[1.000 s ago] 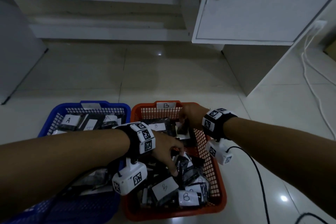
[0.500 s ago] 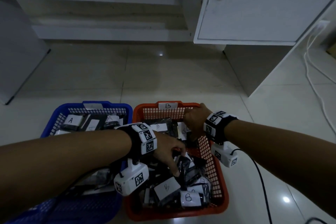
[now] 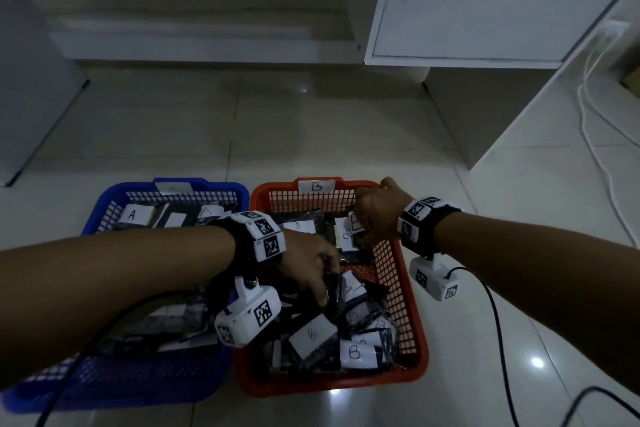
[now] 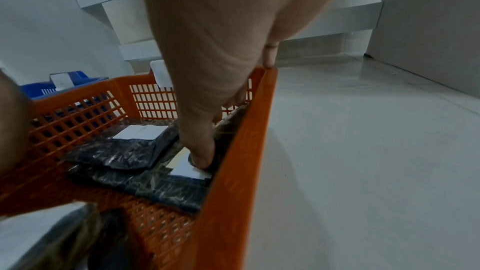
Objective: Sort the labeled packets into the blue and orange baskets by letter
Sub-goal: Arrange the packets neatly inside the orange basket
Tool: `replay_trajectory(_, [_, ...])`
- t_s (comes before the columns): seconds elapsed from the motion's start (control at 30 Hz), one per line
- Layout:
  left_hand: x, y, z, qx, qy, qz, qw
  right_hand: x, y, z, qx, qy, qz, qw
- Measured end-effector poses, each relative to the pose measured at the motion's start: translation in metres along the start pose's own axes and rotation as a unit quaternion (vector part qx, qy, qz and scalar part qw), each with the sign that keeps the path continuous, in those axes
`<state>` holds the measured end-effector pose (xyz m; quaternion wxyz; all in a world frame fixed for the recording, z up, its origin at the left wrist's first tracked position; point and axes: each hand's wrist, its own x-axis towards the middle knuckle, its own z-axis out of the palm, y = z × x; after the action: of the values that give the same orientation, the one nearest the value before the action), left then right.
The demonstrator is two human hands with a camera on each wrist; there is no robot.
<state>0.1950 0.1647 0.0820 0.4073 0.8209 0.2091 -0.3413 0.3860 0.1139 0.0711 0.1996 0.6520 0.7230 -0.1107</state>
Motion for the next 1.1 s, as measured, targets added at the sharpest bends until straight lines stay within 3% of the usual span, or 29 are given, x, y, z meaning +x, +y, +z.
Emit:
replay_trajectory(0.2, [0.0,-0.011,0.009,0.025,0.053,0.011,0.998,-0.004,-0.002,-0.008,0.002,-0.025,0.0,1.0])
replay_trajectory(0.37, [0.004,-0.015,0.015,-0.021,0.107,0.033,0.993,-0.006,-0.005,-0.011,0.132,0.044,-0.005,0.99])
replay_trajectory(0.43, [0.003,-0.02,0.011,-0.059,0.123,0.041,0.99,-0.01,-0.011,-0.013,0.23,0.016,-0.014,0.973])
replay_trajectory(0.53, [-0.003,-0.031,0.002,-0.112,0.126,0.045,0.985,-0.02,-0.021,-0.005,0.267,-0.082,-0.029,0.96])
replay_trajectory(0.67, [-0.006,-0.043,0.002,-0.129,0.112,0.005,0.985,-0.027,-0.038,0.015,0.214,-0.104,-0.042,0.97])
replay_trajectory(0.87, [0.017,-0.041,0.018,0.024,0.156,-0.052,0.986,-0.016,-0.037,0.025,0.228,-0.119,-0.027,0.966])
replay_trajectory(0.97, [0.027,-0.046,0.022,0.017,0.205,-0.082,0.975,-0.01,-0.036,0.025,0.263,-0.124,-0.013,0.957])
replay_trajectory(1.1, [0.034,-0.05,0.022,-0.036,0.209,-0.118,0.97,-0.004,-0.041,0.028,0.276,-0.111,-0.009,0.955])
